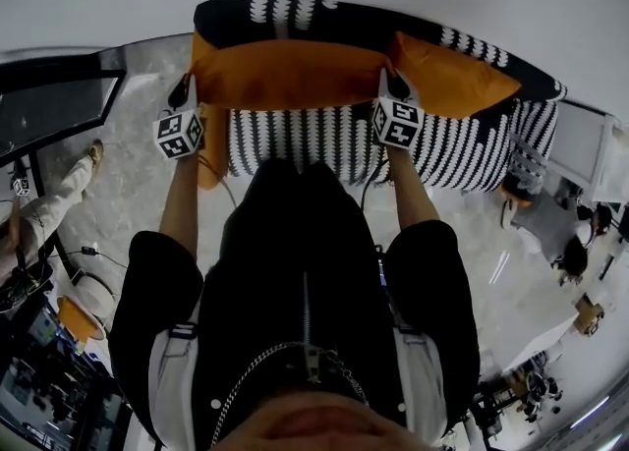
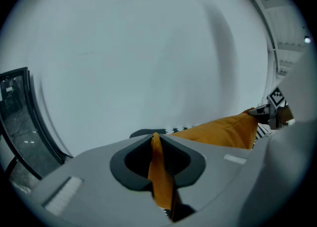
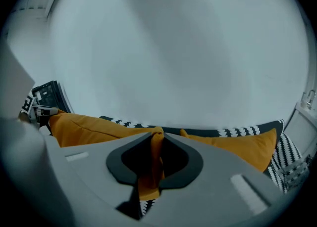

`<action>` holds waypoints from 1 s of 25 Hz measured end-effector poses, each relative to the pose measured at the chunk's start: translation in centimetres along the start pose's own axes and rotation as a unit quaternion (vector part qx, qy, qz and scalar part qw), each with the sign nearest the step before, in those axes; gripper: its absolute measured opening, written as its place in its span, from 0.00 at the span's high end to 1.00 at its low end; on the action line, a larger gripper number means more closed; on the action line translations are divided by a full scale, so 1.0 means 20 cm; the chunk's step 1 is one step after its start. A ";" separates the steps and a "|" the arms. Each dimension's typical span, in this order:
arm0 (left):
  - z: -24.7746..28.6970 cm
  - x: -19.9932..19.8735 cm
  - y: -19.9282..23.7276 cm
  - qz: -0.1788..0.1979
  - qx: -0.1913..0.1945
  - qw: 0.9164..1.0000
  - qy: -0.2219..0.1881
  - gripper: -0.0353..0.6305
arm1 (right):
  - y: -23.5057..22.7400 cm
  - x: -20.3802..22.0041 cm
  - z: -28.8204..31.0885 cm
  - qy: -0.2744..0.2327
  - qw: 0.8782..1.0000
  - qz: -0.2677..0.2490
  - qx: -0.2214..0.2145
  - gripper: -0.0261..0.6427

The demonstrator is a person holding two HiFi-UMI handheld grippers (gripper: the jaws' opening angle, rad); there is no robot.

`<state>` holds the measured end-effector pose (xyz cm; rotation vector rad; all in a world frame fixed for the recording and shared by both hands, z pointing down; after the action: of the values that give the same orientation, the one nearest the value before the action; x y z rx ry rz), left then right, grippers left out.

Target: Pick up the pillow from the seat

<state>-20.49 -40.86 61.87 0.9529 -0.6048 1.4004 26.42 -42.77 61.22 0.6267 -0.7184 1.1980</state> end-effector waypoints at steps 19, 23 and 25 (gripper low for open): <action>-0.35 -0.59 -0.25 0.026 0.032 0.995 -0.094 0.88 | -0.10 -0.55 -0.49 -0.114 0.993 -0.026 0.016 0.90; -0.46 -0.66 -0.29 0.038 0.039 0.992 -0.111 0.88 | -0.10 -0.60 -0.61 -0.130 0.991 -0.020 0.017 0.90; -0.52 -0.68 -0.30 0.037 0.044 0.992 -0.116 0.88 | -0.08 -0.61 -0.68 -0.139 0.990 -0.015 0.018 0.90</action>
<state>-18.04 -39.01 43.97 1.1849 -0.7643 1.4007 27.76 -40.18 43.08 0.8416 -0.9193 1.1085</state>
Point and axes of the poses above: the fingertips, and each gripper's own axes: z forward along the fingers, y to its left, x out of its underside, the point moved 3 cm from there along -z, backward along the fingers, and after that the axes turned 8 degrees about -z, right-handed, at the moved point
